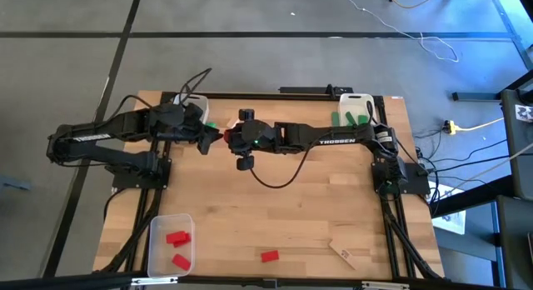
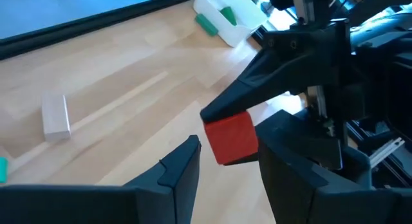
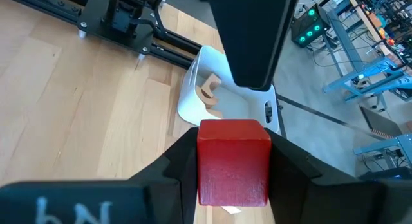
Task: Sort & place blocks by color
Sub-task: Put the red block into the transparent bin
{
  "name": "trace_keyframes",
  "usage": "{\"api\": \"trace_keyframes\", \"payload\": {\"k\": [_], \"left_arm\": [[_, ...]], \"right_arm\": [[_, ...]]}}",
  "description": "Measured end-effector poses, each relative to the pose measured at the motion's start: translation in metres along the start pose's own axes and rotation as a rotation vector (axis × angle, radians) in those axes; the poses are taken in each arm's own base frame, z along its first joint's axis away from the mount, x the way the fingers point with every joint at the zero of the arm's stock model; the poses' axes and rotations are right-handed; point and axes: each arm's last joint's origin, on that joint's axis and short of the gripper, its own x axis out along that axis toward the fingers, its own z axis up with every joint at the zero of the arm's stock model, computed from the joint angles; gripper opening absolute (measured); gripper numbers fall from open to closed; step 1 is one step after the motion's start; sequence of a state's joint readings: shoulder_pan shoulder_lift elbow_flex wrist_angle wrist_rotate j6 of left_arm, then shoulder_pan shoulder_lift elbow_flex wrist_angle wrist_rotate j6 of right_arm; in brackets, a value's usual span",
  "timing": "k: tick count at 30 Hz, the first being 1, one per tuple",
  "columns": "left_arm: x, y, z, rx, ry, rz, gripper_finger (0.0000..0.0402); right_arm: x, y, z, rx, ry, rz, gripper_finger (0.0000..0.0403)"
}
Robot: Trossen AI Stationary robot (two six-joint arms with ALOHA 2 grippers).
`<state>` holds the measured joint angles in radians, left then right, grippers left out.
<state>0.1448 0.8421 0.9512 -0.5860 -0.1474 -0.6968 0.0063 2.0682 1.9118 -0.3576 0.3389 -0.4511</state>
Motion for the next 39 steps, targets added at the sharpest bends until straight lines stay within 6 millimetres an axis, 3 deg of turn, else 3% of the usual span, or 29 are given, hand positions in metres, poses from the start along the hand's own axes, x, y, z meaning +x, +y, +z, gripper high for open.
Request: {"api": "trace_keyframes", "payload": {"k": [9,18,24,31,39], "left_arm": [[0.0,0.0,-0.001,0.002,0.016,-0.001,0.0149],[0.0,0.001,-0.003,0.005,0.04,0.0,0.0149],[0.0,0.001,-0.003,0.011,0.046,-0.006,0.0149],[0.0,0.001,-0.003,0.109,0.054,-0.019,0.0149],[-0.004,-0.001,-0.005,0.106,0.113,-0.121,0.0149]], "right_arm": [[0.0,0.003,-0.005,0.014,0.043,0.032,0.0129],[0.002,0.009,-0.041,0.245,0.327,0.28,0.0129],[0.023,0.023,-0.072,0.389,0.529,0.39,0.0129],[0.053,0.049,-0.097,0.385,0.623,0.452,0.0129],[0.072,0.067,-0.118,0.373,0.694,0.473,0.0129]]}}
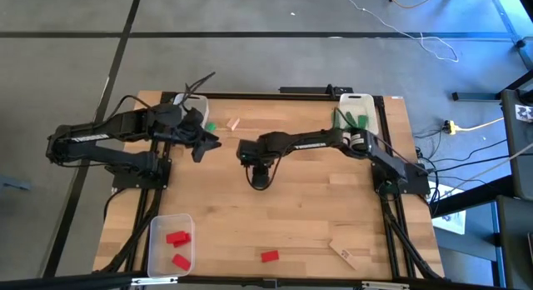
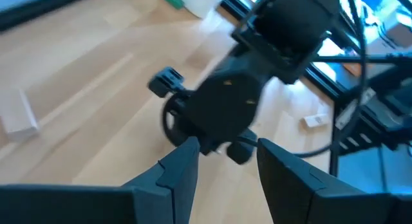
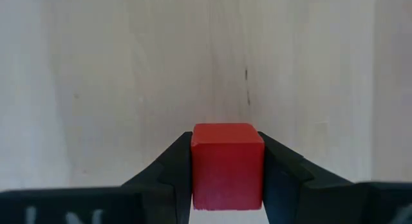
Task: Sort & place blocks by color
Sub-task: Put the red block into the transparent bin
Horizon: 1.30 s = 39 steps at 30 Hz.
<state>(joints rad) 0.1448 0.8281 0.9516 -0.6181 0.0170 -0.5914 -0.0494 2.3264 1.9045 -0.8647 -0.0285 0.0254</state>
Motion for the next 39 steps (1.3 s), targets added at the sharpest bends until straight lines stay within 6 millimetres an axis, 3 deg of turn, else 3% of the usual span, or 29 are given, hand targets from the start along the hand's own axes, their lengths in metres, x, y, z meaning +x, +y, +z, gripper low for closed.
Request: {"api": "trace_keyframes", "payload": {"k": [8,17,25,39], "left_arm": [[-0.002,-0.002,-0.001,0.0,0.026,-0.052,0.0149],[-0.004,-0.001,-0.001,-0.001,0.02,-0.054,0.0149],[-0.005,-0.001,-0.001,-0.001,0.017,-0.056,0.0149],[-0.014,-0.001,-0.001,-0.005,-0.01,-0.069,0.0149]], "right_arm": [[0.02,-0.001,-0.003,-0.001,0.04,-0.001,0.0129],[0.021,-0.001,-0.003,-0.001,0.041,-0.001,0.013],[0.022,-0.001,-0.003,0.022,0.04,-0.003,0.0188],[0.023,-0.001,-0.002,0.022,0.03,-0.003,0.0196]]}}
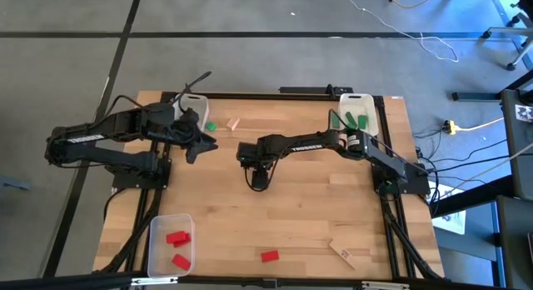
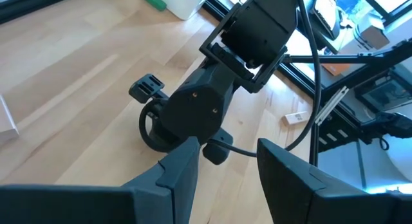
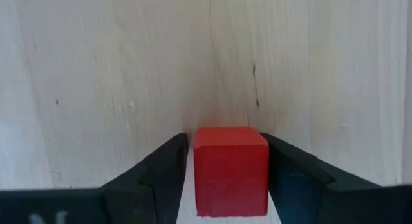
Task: Sort & place blocks by color
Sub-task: Put the red block into the transparent bin
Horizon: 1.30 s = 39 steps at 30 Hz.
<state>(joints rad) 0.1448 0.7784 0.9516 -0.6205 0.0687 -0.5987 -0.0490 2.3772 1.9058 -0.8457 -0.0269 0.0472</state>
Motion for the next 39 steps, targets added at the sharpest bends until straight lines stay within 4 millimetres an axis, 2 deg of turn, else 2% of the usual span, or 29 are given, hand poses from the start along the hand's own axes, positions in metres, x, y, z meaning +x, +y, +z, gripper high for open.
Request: {"api": "trace_keyframes", "payload": {"k": [11,14,19,25,31,39], "left_arm": [[0.0,0.0,0.0,-0.006,-0.003,0.004,0.0149],[0.0,0.001,0.0,-0.086,0.002,0.01,0.0149],[-0.001,0.008,-0.008,-0.202,0.032,0.139,0.0149],[-0.005,0.016,-0.014,-0.204,0.034,0.286,0.0149],[-0.004,0.016,-0.014,-0.274,0.021,0.291,0.0149],[-0.006,0.016,-0.012,-0.28,-0.018,0.289,0.0149]], "right_arm": [[0.0,0.0,0.0,0.0,-0.004,0.001,0.0196],[0.0,0.0,0.0,0.0,-0.005,0.001,0.0196],[0.0,0.0,0.001,-0.001,-0.005,0.001,0.0197],[0.0,0.0,0.001,0.0,-0.008,0.001,0.0197],[0.0,0.0,0.001,0.0,-0.009,0.001,0.0197],[0.0,0.0,0.001,-0.001,-0.009,0.002,0.0197]]}}
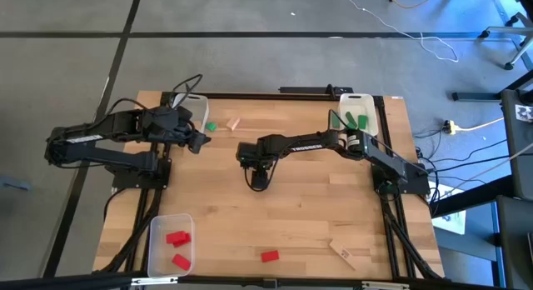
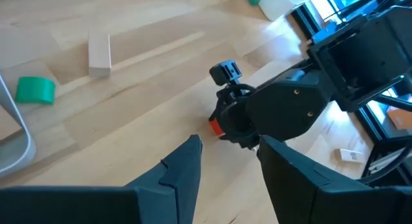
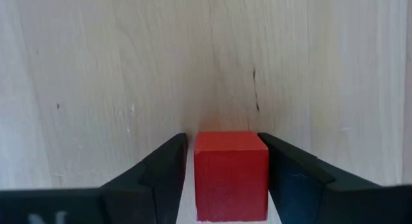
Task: Sort & place blocks by color
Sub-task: Put the red block into the transparent bin
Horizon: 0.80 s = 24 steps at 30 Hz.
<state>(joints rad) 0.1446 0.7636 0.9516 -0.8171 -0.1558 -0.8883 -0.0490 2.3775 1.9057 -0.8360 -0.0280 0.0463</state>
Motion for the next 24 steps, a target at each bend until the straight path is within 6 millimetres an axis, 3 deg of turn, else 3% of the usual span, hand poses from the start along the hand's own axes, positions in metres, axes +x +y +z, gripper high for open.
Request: {"api": "trace_keyframes", "payload": {"k": [4,13,24], "left_arm": [[0.0,0.001,-0.001,0.002,0.01,0.013,0.0166],[0.0,0.002,-0.002,0.019,0.011,0.029,0.0251],[-0.001,0.013,-0.013,0.146,0.174,0.098,0.0253]], "right_arm": [[0.0,0.0,0.0,0.0,0.0,0.0,0.0197],[0.0,0.0,0.0,0.001,-0.002,0.0,0.0197],[0.0,0.0,0.0,0.0,-0.002,0.0,0.0197]]}}
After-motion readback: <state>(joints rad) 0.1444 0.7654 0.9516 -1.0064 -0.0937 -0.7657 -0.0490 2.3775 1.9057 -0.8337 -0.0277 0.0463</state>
